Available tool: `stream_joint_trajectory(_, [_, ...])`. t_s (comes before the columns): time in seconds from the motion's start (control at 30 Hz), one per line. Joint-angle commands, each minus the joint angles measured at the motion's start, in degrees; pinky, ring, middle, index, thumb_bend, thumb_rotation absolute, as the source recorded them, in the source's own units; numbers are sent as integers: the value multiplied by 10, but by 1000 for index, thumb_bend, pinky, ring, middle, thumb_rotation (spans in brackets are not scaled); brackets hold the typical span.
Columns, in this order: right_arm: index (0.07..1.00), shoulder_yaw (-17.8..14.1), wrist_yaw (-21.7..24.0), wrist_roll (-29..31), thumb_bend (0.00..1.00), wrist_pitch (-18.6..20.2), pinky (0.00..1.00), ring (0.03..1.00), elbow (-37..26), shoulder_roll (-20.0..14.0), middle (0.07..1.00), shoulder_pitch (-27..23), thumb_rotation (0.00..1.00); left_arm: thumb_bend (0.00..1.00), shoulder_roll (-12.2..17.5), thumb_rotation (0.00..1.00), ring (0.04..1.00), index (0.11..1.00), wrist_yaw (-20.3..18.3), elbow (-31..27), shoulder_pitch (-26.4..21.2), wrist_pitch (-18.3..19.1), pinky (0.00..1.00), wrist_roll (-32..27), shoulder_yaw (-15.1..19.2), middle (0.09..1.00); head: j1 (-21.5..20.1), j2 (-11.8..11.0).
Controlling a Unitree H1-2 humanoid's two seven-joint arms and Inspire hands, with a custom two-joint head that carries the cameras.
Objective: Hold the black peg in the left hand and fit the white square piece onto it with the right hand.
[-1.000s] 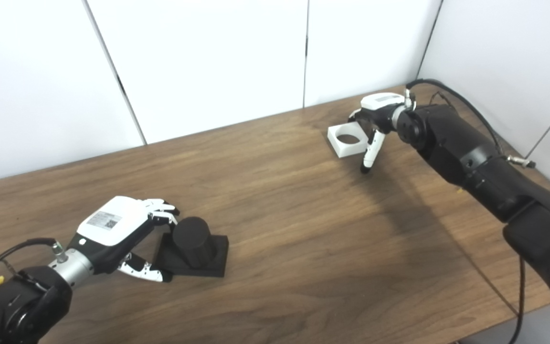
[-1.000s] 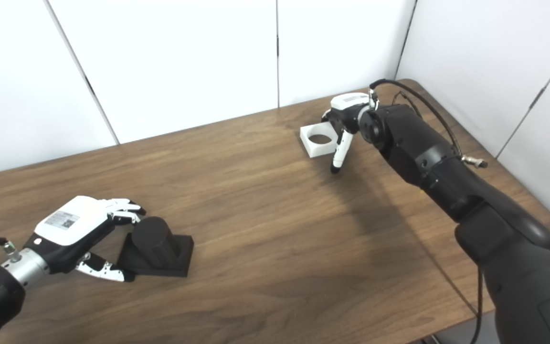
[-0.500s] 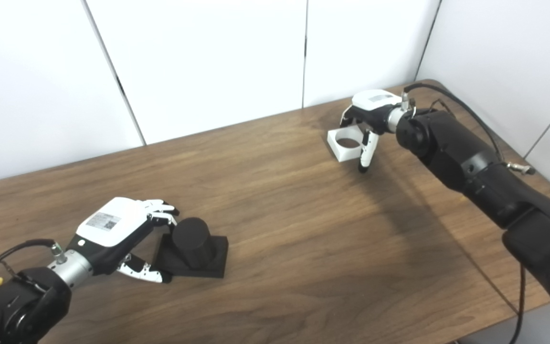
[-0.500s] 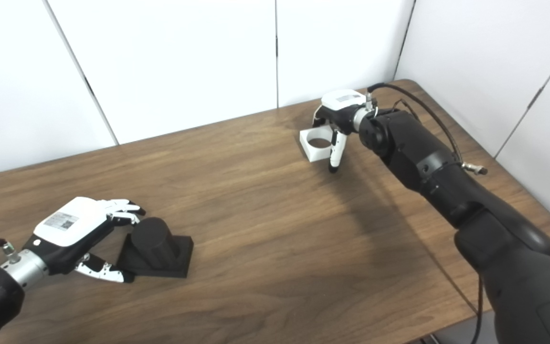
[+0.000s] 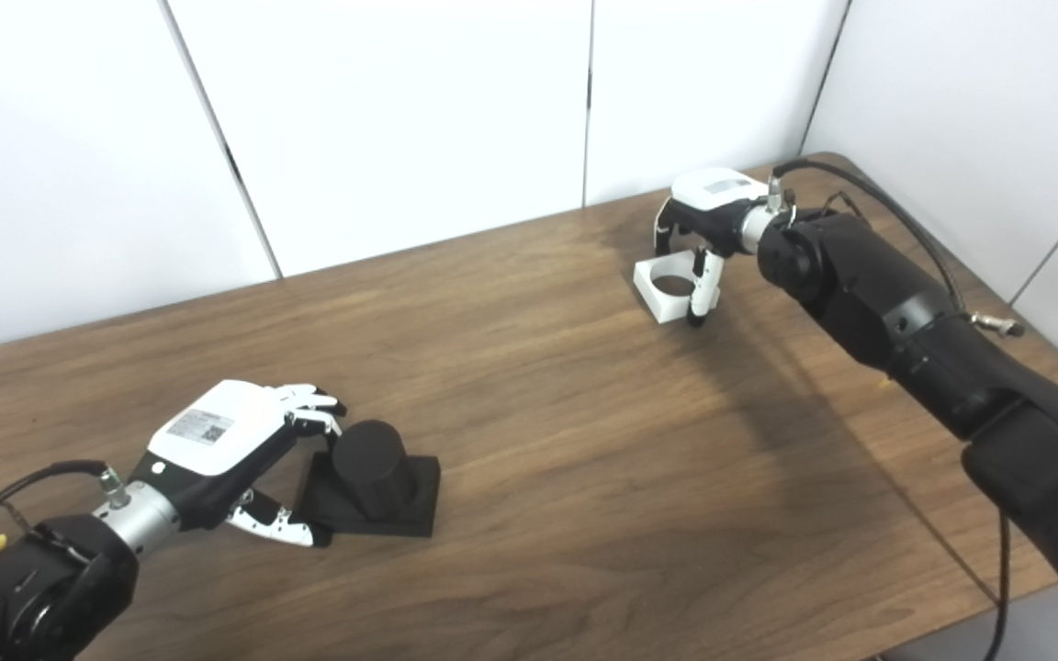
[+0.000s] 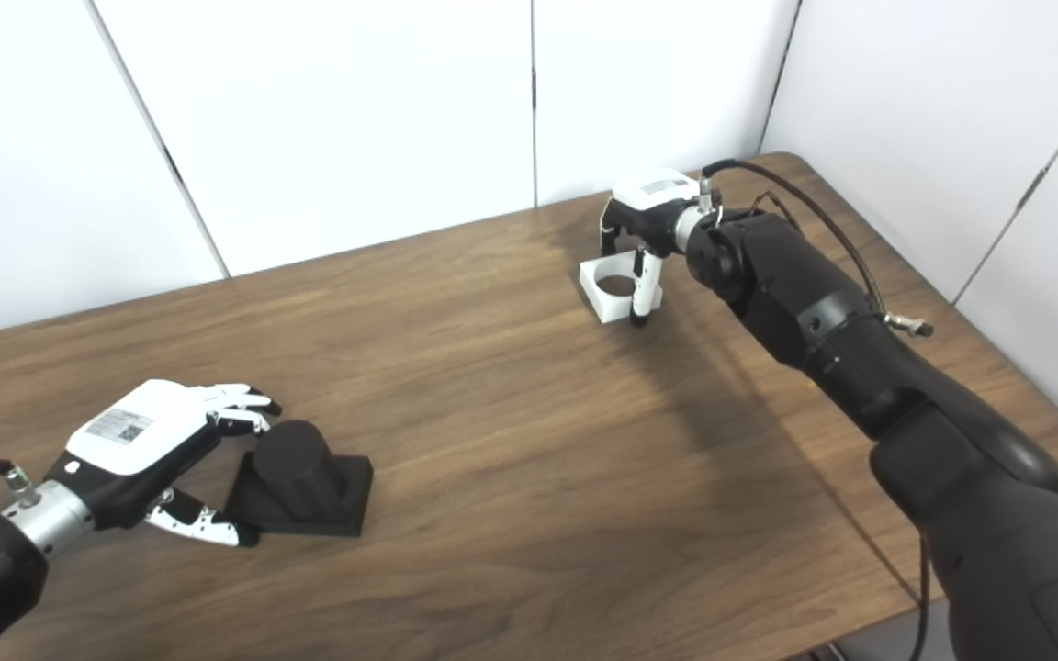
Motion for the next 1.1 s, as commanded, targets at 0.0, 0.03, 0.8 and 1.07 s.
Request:
stream_joint_trajectory(0.0, [489, 2, -14, -14, 519, -5, 644, 767, 7, -7, 777, -9, 143, 524, 14, 60, 886, 488, -55, 7, 29, 0, 794, 25, -26, 848, 1, 1])
stream_joint_trajectory(0.03, [488, 3, -14, -15, 519, -6, 646, 765, 7, -8, 773, -9, 142, 524, 14, 60, 885, 488, -54, 7, 29, -1, 794, 24, -26, 848, 1, 1])
stream_joint_trajectory(0.8, [482, -52, -62, 16, 517, -27, 712, 840, -46, 7, 791, 13, 135, 524, 9, 61, 896, 489, -61, 10, 26, 3, 806, 24, -26, 856, 58, 23])
stream_joint_trajectory(1.07, [483, -79, -57, 53, 517, -59, 727, 828, -90, 9, 782, 22, 131, 524, -3, 64, 903, 489, -76, 0, 21, 26, 823, 28, -32, 866, 125, 38])
